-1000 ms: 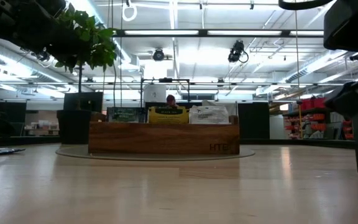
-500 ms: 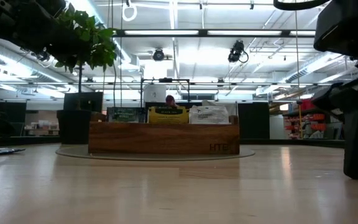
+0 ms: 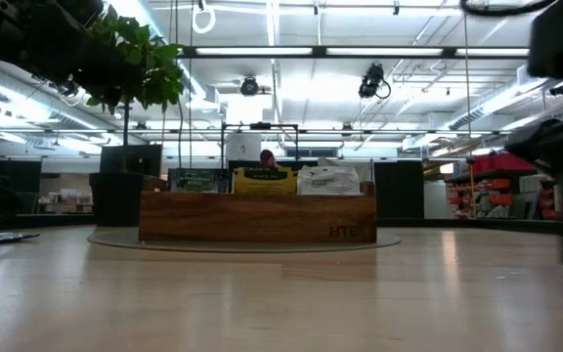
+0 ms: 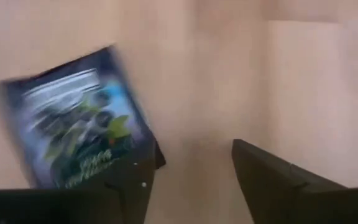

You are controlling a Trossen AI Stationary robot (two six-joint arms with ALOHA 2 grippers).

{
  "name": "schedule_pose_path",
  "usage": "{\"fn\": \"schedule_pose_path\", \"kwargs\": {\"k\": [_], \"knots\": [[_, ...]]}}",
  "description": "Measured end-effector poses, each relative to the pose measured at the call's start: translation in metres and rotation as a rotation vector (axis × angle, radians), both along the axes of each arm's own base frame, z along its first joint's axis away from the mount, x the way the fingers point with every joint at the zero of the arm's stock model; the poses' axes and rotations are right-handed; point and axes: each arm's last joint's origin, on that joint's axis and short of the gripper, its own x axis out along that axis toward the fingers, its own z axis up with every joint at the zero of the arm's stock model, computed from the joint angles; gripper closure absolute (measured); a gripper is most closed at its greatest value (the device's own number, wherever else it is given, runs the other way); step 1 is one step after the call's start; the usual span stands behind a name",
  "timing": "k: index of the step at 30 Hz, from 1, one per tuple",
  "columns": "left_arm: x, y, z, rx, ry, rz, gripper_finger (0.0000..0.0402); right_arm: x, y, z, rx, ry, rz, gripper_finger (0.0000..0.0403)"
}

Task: Pick & Place Tea
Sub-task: Put the purple tea bag into the left section of the wooden organizer

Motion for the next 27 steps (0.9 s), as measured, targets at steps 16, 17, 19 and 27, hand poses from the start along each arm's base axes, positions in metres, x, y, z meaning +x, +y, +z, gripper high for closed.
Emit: {"fn": "schedule_pose_path", "kwargs": {"k": [16, 17, 19, 27], "knots": [[0.000, 0.000, 0.000, -0.013, 0.001, 0.004, 0.0259, 0.017, -0.013, 0.033, -0.348, -0.004, -0.005, 0.0172], [0.000, 0.000, 0.000, -0.012, 0.000, 0.004, 0.0259, 0.019, -0.011, 0.038, -0.349, -0.007, -0.008, 0.0172], [0.000, 0.000, 0.000, -0.010, 0.000, 0.004, 0.0259, 0.024, -0.007, 0.047, -0.317, -0.027, -0.021, 0.0173], [0.000, 0.000, 0.000, 0.005, 0.005, 0.001, 0.0259, 0.011, 0.008, 0.042, -0.109, 0.040, -0.077, 0.0146]]}}
